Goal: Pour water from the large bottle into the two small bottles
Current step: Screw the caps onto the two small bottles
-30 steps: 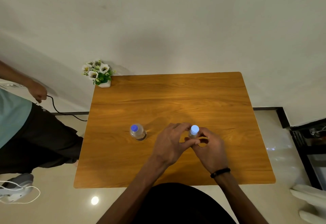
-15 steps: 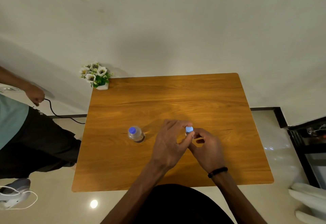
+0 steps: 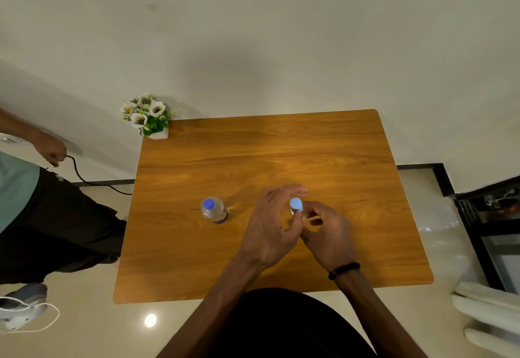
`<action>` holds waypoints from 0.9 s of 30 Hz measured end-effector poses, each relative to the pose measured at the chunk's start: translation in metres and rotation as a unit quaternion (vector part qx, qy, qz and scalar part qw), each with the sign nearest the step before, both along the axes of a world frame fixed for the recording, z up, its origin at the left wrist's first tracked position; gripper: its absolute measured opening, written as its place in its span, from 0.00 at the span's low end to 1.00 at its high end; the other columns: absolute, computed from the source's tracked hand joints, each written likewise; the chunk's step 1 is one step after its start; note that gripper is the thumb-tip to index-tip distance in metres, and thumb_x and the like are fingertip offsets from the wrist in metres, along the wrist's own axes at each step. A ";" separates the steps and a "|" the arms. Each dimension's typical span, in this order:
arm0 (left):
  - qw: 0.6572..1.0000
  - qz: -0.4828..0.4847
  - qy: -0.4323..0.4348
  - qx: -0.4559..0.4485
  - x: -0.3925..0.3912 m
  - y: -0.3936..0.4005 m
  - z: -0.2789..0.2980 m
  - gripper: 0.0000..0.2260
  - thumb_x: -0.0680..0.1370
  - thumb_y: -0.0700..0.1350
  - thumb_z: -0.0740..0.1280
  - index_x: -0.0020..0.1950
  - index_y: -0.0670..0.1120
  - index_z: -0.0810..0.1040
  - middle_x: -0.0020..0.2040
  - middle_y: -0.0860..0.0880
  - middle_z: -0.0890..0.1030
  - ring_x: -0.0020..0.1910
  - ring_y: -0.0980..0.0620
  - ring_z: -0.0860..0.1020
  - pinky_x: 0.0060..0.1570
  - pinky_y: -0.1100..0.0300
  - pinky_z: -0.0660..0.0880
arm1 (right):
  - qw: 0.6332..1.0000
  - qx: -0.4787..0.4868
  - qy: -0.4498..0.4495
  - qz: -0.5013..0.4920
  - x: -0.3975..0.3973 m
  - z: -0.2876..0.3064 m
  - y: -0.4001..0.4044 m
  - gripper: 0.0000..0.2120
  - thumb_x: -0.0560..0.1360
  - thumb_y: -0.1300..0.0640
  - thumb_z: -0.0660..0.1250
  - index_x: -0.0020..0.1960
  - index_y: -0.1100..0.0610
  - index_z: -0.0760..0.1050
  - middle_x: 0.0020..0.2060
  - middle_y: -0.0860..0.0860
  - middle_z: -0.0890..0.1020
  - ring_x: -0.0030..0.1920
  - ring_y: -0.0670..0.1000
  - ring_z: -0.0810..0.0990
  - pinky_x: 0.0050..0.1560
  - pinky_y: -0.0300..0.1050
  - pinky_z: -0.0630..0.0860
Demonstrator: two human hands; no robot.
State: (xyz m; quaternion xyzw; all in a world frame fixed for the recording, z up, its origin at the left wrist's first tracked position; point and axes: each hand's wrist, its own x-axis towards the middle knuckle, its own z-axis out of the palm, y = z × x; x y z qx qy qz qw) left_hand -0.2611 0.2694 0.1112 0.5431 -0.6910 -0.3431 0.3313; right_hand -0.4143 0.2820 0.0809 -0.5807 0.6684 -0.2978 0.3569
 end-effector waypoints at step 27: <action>0.995 0.050 0.051 0.068 0.012 0.005 0.001 0.25 0.75 0.52 0.76 0.71 0.61 0.73 0.58 0.64 0.79 0.64 0.57 0.76 0.60 0.63 0.74 | 1.000 -0.011 -0.027 0.003 0.014 -0.006 0.005 0.13 0.73 0.58 0.78 0.55 0.47 0.82 0.47 0.38 0.84 0.49 0.41 0.82 0.48 0.36 0.79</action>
